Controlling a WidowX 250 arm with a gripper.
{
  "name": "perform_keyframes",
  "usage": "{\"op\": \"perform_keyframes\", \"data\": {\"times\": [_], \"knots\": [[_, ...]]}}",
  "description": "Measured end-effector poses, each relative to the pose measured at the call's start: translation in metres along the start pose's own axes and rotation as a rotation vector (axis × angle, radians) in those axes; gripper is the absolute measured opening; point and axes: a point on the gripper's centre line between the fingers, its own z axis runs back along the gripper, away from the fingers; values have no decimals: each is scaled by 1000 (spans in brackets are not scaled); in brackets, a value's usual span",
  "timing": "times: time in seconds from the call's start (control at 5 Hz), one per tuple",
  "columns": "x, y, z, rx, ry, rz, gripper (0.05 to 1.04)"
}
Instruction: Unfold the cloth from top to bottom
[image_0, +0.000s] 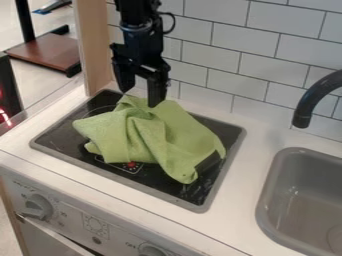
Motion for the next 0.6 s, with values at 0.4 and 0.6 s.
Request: {"op": "perform_keyframes", "data": {"times": [0.4, 0.6], "knots": [[-6, 9, -16, 74, 79, 33, 999], [-6, 7, -23, 102, 103, 41, 943]]}}
